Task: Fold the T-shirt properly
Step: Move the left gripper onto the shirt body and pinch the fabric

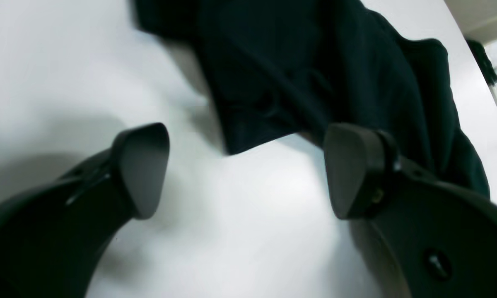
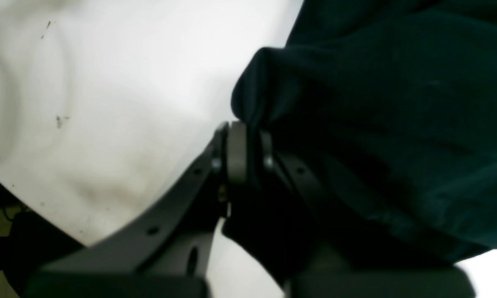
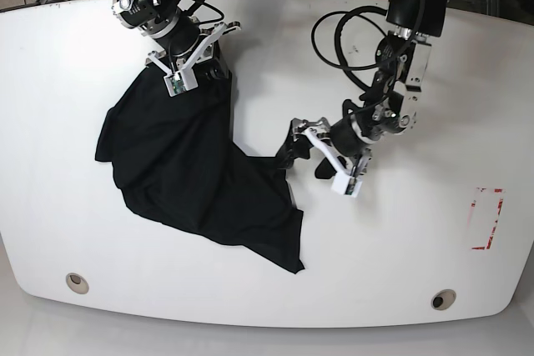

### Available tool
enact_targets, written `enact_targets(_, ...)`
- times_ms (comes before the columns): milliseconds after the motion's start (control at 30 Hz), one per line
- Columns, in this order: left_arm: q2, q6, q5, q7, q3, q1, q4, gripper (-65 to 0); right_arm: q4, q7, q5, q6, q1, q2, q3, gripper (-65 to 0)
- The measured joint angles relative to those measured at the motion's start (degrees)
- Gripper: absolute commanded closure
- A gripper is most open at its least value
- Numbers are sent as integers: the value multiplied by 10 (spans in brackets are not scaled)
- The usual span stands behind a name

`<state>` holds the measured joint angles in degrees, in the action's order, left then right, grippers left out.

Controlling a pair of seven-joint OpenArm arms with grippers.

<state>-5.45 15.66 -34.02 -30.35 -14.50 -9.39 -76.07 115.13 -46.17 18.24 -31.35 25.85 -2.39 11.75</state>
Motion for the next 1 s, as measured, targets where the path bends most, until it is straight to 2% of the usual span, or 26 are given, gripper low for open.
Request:
enact_targets(167, 28, -5, 32, 4, -16, -41, 65, -549, 0, 1, 0, 0, -1, 0, 0, -2)
enact_targets(267, 43, -5, 49, 26, -16, -60, 98, -550, 0, 1, 0, 0, -1, 0, 0, -2)
enact_targets(600, 77, -1, 64, 44, -16, -106, 203, -533, 0, 1, 1, 0, -13, 0, 3, -2)
enact_targets(667, 82, -2, 65, 51, -16, -113, 217, -497, 0, 1, 1, 0, -14, 0, 3, -2)
enact_targets(767, 87, -2, 65, 58, -16, -123, 236, -401, 0, 1, 0, 0, -13, 0, 2, -2)
enact_targets(867, 88, 0, 63, 64, -18, -131, 257, -276, 0, 1, 1, 0, -15, 0, 2, -2)
enact_targets(1000, 84, 0, 62, 77, -55, -152, 292, -114, 0, 1, 1, 0, -22, 0, 3, -2)
